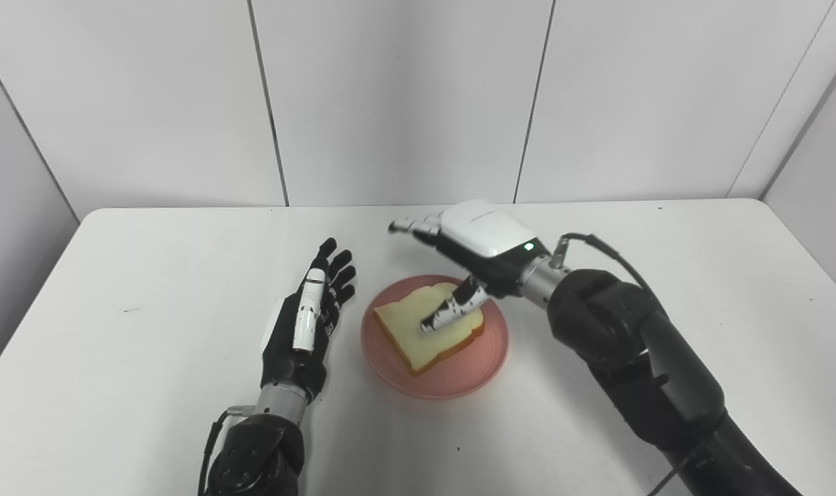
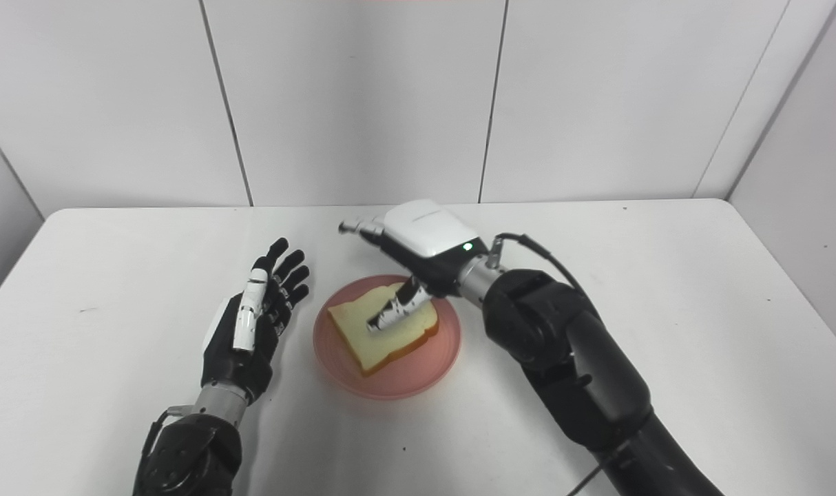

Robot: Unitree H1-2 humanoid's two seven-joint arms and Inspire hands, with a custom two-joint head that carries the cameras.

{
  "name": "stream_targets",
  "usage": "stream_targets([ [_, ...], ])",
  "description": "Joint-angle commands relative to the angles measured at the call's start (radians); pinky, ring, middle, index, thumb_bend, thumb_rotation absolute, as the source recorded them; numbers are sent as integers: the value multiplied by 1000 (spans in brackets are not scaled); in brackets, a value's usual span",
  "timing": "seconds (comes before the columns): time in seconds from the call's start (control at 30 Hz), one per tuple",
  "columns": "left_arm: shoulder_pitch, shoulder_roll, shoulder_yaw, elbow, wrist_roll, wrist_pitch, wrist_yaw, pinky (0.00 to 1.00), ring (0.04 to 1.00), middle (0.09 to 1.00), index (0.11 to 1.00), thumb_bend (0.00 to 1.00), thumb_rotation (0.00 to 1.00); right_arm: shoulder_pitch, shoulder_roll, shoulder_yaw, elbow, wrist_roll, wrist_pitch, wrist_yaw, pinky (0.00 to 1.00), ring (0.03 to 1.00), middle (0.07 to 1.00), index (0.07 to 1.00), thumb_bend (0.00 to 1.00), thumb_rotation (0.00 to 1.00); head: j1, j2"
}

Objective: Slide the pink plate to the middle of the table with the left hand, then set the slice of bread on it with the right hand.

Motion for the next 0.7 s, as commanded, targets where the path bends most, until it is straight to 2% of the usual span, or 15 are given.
stream_targets([
  [0.0, -33, 0, 2, -27, -9, -21, -13, 941, 935, 936, 933, 423, 1000, -15, 3, -34, -43, 43, 82, 27, 814, 920, 961, 961, 884, 643, -1, -4],
  [0.17, -28, 10, 2, -17, -11, -48, -26, 948, 938, 940, 937, 425, 1000, 7, 8, -84, -73, 120, 230, 69, 980, 998, 1000, 1000, 852, 935, -6, -22],
  [0.23, -27, 15, 3, -7, -9, -66, -32, 944, 936, 938, 934, 427, 1000, 35, 39, -132, -76, 142, 253, 48, 975, 1000, 1000, 1000, 853, 963, -10, -31],
  [0.33, -26, 22, 3, 6, -1, -89, -37, 933, 934, 938, 935, 416, 1000, 91, 108, -210, -84, 140, 258, -4, 892, 1000, 1000, 1000, 848, 997, -14, -40],
  [0.4, -24, 28, 2, 15, 3, -102, -40, 929, 934, 941, 935, 424, 1000, 131, 154, -249, -93, 168, 257, -71, 913, 1000, 1000, 1000, 847, 1000, -20, -52],
  [0.47, -22, 33, 2, 19, 0, -106, -46, 933, 936, 944, 938, 428, 1000, 183, 209, -291, -82, 228, 201, -180, 929, 1000, 1000, 1000, 833, 1000, -23, -61],
  [0.57, -17, 38, 1, 21, 0, -109, -49, 944, 939, 948, 942, 425, 1000, 268, 293, -332, -45, 291, 47, -369, 981, 1000, 1000, 1000, 777, 1000, -26, -77],
  [0.67, -13, 41, 0, 28, 2, -129, -48, 942, 939, 947, 937, 426, 1000, 334, 375, -363, -9, 356, -77, -518, 990, 1000, 1000, 1000, 761, 1000, -24, -88],
])
